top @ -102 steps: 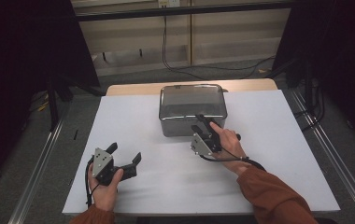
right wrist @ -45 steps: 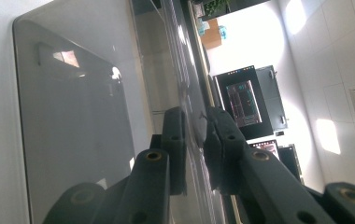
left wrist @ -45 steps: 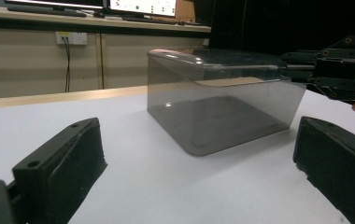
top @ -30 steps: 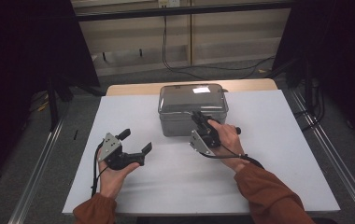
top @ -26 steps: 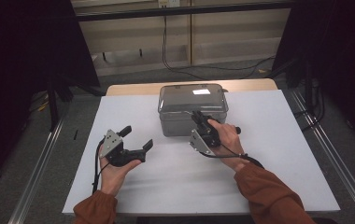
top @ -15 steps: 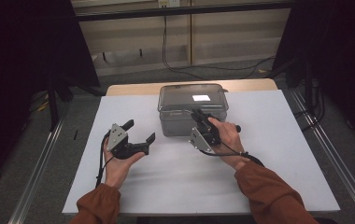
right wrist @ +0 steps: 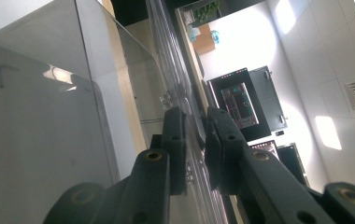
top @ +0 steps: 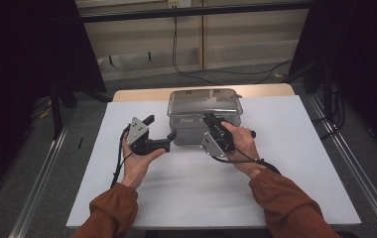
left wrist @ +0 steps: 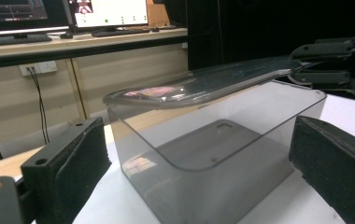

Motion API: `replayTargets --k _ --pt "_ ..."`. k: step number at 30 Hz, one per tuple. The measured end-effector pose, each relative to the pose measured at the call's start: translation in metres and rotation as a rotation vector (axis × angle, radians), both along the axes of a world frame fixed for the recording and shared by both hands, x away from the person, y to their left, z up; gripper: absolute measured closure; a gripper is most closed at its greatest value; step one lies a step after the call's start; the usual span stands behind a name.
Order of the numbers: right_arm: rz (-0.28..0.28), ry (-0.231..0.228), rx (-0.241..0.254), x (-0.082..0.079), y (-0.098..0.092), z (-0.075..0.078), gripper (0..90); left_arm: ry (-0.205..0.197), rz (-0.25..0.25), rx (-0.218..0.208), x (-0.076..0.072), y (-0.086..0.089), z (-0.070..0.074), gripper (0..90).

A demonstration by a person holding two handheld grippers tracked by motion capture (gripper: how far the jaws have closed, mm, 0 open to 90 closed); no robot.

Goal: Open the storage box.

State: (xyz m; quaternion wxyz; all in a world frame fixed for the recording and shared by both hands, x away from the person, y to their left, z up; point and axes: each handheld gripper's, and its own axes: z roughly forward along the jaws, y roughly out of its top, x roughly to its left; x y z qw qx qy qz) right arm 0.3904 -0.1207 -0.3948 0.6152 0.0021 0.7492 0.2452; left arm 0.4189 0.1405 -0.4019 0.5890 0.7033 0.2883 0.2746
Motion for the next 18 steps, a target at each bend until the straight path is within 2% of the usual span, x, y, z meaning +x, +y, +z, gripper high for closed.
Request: replayTargets --k 2,5,7,9,12,14,16,18 --pt "0.001 0.0 0.0 0.0 0.0 0.0 77.9 -0.018 0.0 0.019 0.006 -0.003 -0.001 4.4" --pt "0.003 -0.002 0.006 0.001 0.0 0.003 78.0 -0.02 0.014 0.019 0.015 -0.004 -0.002 4.6" --pt "0.007 -0.001 0.011 0.002 -0.002 0.005 78.0 -0.019 0.011 0.003 0.021 -0.004 -0.001 4.6" --pt "0.005 0.0 0.017 0.003 -0.002 0.006 78.0 -0.036 0.016 0.005 0.027 -0.005 0.0 4.7" --pt "0.006 -0.003 0.018 0.004 -0.001 0.007 78.1 -0.042 0.018 0.051 0.038 -0.006 0.0 4.7" --pt "0.007 -0.004 0.027 0.004 -0.001 0.008 78.0 -0.028 0.015 0.012 0.044 -0.009 -0.002 5.4" --pt "0.011 -0.005 0.039 0.005 -0.002 0.01 77.8 -0.03 0.021 0.037 0.046 -0.012 -0.003 6.8" --pt "0.013 -0.003 0.049 0.006 -0.003 0.01 77.7 -0.042 0.009 0.02 0.046 -0.015 -0.003 9.4"
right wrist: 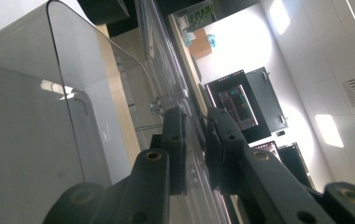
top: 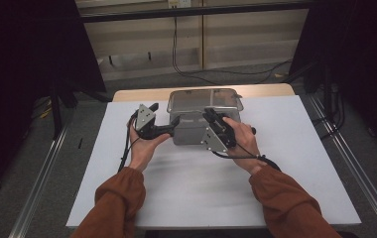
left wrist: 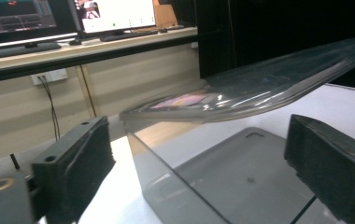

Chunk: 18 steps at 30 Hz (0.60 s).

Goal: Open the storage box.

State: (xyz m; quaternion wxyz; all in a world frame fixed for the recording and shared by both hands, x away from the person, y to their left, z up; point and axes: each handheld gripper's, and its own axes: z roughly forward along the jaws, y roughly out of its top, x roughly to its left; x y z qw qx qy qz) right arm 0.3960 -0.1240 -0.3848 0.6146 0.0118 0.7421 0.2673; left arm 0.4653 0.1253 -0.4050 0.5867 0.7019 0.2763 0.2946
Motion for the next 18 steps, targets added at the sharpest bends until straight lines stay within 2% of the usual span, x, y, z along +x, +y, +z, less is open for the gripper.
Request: replayTargets --k 2,4,7,8,11,12,14,17,18 --pt "0.001 0.002 0.002 -0.0002 -0.0001 0.0 77.6 -0.015 -0.009 -0.015 0.0018 -0.002 0.0001 15.6" --pt "0.0 0.005 0.003 -0.0004 0.0005 -0.0006 77.5 -0.014 -0.002 -0.023 0.0028 -0.0034 -0.0015 17.0" --pt "-0.001 0.011 -0.006 -0.0012 0.0011 -0.0008 77.4 -0.031 -0.005 -0.014 0.0025 -0.0041 -0.0023 20.8" --pt "-0.001 0.015 0.0 -0.0011 0.0007 -0.0017 77.0 -0.038 -0.004 0.0 0.0024 -0.0034 -0.0021 24.9" --pt "-0.002 0.019 0.003 -0.0018 0.0008 -0.0027 76.7 -0.046 -0.002 -0.019 0.0028 -0.0033 -0.0026 27.5" --pt "-0.002 0.024 0.013 -0.0022 0.0009 -0.0034 76.3 -0.059 -0.006 0.005 0.0039 -0.0008 -0.002 30.0" --pt "-0.001 0.023 0.025 -0.0023 0.0003 -0.0041 76.2 -0.062 -0.001 0.008 0.0043 0.0007 -0.0023 33.7" --pt "0.001 0.033 0.037 -0.0019 0.0 -0.005 75.7 -0.08 -0.017 0.029 0.0037 -0.0003 -0.0029 44.6" --pt "0.001 0.033 0.037 -0.0019 0.0 -0.005 75.7 -0.085 -0.02 0.038 0.0036 -0.0004 -0.0028 44.6"
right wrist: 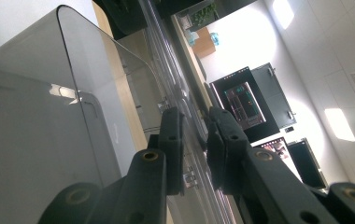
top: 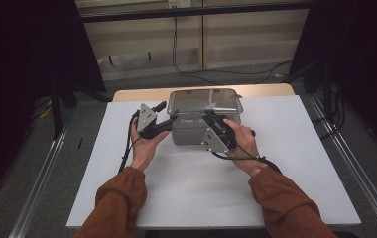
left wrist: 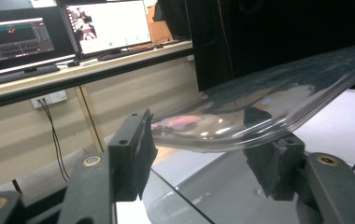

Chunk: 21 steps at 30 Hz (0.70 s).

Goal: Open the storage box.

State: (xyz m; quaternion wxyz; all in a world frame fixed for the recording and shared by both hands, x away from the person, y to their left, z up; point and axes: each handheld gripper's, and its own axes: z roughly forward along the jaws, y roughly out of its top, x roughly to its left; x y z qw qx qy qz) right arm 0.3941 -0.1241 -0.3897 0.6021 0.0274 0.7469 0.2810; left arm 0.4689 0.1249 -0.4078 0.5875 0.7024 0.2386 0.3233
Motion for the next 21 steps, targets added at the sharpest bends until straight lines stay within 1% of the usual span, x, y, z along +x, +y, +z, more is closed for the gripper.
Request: replayTargets --k 1,4,5,6,9,10,11,13,16,18,19,21 --pt "0.0 0.001 0.001 0.0 0.0 0.0 75.7 -0.005 0.0 0.0 0.0 -0.001 0.0 45.9" --pt "0.0 0.012 0.024 0.0 -0.001 0.0 74.9 -0.039 0.004 0.029 -0.003 -0.004 0.001 49.4" --pt "0.001 0.025 0.051 0.001 -0.003 0.0 72.8 -0.041 0.003 0.025 -0.003 -0.004 0.001 50.2" --pt "0.001 0.025 0.051 0.001 -0.003 0.0 72.8 -0.047 0.005 0.029 -0.002 -0.004 0.001 50.2" --pt "0.001 0.05 0.079 0.003 -0.004 0.0 67.7 -0.047 0.012 0.033 -0.001 -0.003 0.0 54.1" --pt "0.0 0.056 0.092 0.003 -0.004 0.0 65.4 -0.046 0.01 0.036 -0.001 -0.002 0.001 54.4" --pt "-0.004 0.073 0.117 0.004 -0.005 0.0 62.4 -0.045 0.01 0.027 -0.001 -0.002 0.001 54.7" --pt "-0.01 0.096 0.15 0.006 -0.007 -0.001 58.3 -0.044 0.008 0.023 -0.001 -0.002 0.001 54.7" --pt "-0.014 0.13 0.202 0.007 -0.01 -0.001 49.7 -0.037 0.007 0.017 -0.001 -0.002 0.001 54.1" --pt "-0.019 0.129 0.233 0.008 -0.011 -0.001 36.2 -0.037 0.007 0.02 -0.001 -0.001 0.001 54.3" --pt "-0.029 0.129 0.249 0.008 -0.012 0.0 33.7 -0.038 0.007 0.02 -0.001 -0.001 0.001 54.3" --pt "-0.036 0.146 0.277 0.009 -0.015 0.001 30.3 -0.035 0.007 0.014 -0.001 -0.002 0.0 54.3"
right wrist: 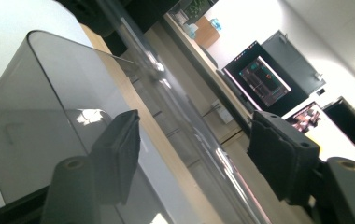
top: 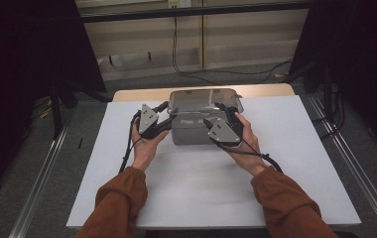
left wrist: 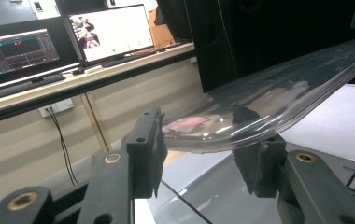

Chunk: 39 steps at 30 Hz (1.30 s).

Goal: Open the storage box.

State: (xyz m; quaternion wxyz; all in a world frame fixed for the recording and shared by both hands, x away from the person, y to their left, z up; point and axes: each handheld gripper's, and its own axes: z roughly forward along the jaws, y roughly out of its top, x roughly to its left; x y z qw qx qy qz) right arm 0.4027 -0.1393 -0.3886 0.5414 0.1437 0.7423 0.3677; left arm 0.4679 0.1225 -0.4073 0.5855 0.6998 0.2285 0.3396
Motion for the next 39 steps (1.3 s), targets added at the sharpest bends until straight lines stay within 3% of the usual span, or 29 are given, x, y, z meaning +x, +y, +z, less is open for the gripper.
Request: replayTargets --k 6,12,19,21,26,28,32,39 --pt "-0.055 0.022 0.07 0.004 -0.011 0.0 14.2 0.003 0.005 0.007 0.001 0.001 -0.001 53.9" --pt "-0.074 0.13 0.163 0.008 -0.022 -0.001 9.7 0.008 0.004 0.009 0.001 0.0 -0.001 53.5" --pt "-0.095 0.222 0.219 0.012 -0.037 0.001 8.4 0.012 0.003 0.007 0.001 0.001 -0.001 53.2" --pt "-0.082 0.292 0.303 0.014 -0.045 0.002 8.3 0.013 0.003 0.001 0.001 0.0 -0.001 53.3" --pt "-0.109 0.331 0.31 0.017 -0.057 0.002 8.9 0.015 0.003 0.004 0.001 0.0 -0.001 53.2" --pt "-0.091 0.361 0.302 0.02 -0.063 -0.001 1.9 0.017 0.004 0.009 0.001 0.0 -0.001 53.1" --pt "-0.098 0.371 0.379 0.026 -0.074 -0.004 6.4 0.02 0.005 0.003 0.001 0.0 -0.002 53.2" --pt "-0.099 0.347 0.409 0.035 -0.084 -0.006 22.4 0.019 0.008 -0.003 0.002 0.0 -0.001 53.4"
